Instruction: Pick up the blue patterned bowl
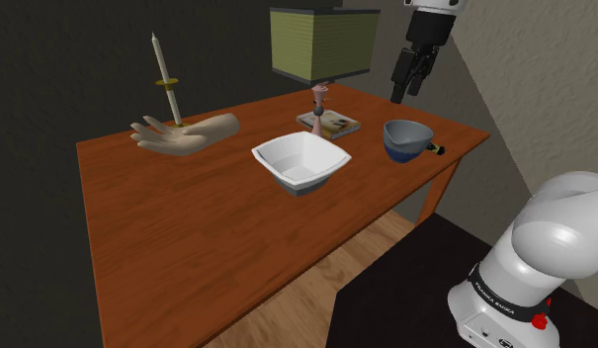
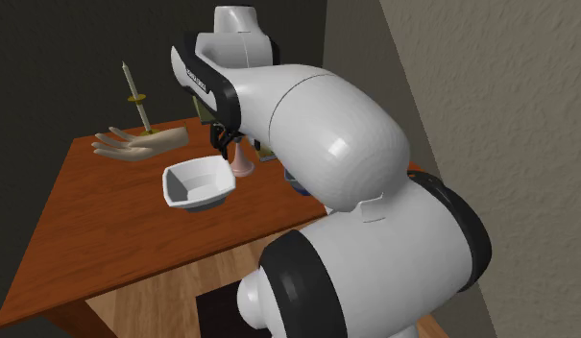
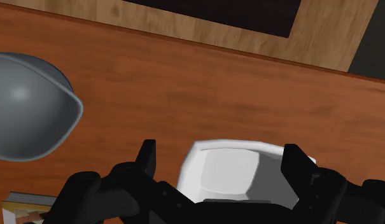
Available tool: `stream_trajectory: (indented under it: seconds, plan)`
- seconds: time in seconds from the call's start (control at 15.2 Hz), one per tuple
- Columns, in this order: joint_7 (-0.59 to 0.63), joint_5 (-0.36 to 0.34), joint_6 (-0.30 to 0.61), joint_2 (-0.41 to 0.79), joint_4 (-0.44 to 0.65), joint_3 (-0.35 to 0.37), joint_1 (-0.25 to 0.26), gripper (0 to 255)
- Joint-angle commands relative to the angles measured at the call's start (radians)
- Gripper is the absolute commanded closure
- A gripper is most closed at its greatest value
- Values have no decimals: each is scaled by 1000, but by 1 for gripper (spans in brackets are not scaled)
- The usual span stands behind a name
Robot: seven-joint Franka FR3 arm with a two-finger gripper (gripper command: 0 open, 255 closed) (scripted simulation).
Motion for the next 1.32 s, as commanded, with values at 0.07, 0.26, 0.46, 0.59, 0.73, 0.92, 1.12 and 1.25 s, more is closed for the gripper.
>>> stream_trajectory:
  seconds: [0.07,0.26,0.46,0.59,0.73,0.92,1.12,1.25]
  plan:
    - [-22,-8,10,13,-3,-22,-7,0]
    - [-86,-28,40,61,-4,-87,-28,0]
    - [-151,-45,70,119,4,-151,-47,0]
    - [-194,-53,89,163,15,-193,-58,0]
    - [-238,-58,108,211,31,-235,-68,0]
    - [-306,-58,134,292,62,-296,-82,0]
    - [-376,-48,156,382,104,-356,-93,0]
    - [-425,-35,168,447,138,-394,-101,0]
